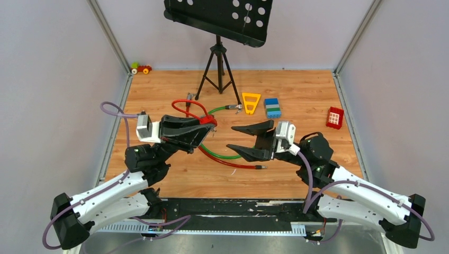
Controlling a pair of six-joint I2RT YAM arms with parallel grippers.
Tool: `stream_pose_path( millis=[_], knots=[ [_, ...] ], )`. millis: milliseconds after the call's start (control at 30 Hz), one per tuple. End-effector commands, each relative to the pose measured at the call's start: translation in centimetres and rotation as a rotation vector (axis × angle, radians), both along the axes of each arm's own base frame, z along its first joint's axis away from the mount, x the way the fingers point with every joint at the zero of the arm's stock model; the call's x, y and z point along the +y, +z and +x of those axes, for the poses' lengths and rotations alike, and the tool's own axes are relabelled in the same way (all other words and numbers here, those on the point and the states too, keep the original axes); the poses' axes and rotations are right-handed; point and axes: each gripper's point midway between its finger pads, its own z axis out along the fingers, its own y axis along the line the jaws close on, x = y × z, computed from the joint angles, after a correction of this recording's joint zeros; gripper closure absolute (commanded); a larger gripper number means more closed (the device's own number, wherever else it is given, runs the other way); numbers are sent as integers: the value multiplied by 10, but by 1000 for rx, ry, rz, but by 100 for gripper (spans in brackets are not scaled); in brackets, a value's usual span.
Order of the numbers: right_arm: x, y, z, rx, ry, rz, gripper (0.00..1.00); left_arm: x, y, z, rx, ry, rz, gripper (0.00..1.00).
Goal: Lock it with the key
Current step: Lock the lock.
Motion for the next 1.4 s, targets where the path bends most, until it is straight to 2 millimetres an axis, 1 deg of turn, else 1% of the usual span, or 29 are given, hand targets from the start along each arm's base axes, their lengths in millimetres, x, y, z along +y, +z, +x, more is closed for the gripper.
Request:
stream_pose_path(
  millis=[0, 100, 167, 267, 433, 500, 600, 667, 800, 933, 1000, 1133, 1233, 1367],
  knots=[
    [-2, 48, -2, -114, -10, 102, 49, 43, 42, -12, 5, -38, -288, 100],
    [4, 60, -2, -218, -19, 98, 47, 54, 50, -18, -18, -64, -361, 100],
    [6, 73, -1, -274, -37, 115, 47, 66, 56, -25, -61, -67, -428, 100],
    [5, 98, -2, -345, -52, 168, 47, 72, 61, -20, -38, -52, -467, 100],
    [12, 122, -8, -434, -21, 197, 50, 79, 73, -18, -35, -36, -510, 100],
    [18, 126, -12, -472, 7, 196, 52, 81, 77, -17, -35, -29, -520, 100],
    [27, 131, -14, -517, 28, 191, 59, 82, 80, -14, -24, -26, -537, 100],
    [33, 134, -10, -530, 20, 185, 62, 83, 82, -13, -16, -32, -545, 100],
    [45, 138, -4, -542, 12, 178, 65, 86, 87, -15, -12, -45, -562, 100],
    [54, 139, -6, -543, 31, 179, 64, 89, 88, -16, -14, -44, -570, 100],
    [58, 137, -7, -538, 39, 175, 62, 89, 87, -16, -14, -44, -569, 100],
    [65, 135, -9, -526, 52, 170, 62, 90, 86, -16, -13, -42, -567, 100],
    [68, 134, -9, -519, 50, 167, 63, 90, 85, -17, -12, -43, -567, 100],
    [71, 131, -7, -513, 45, 162, 67, 88, 84, -15, -10, -40, -562, 100]
  ],
)
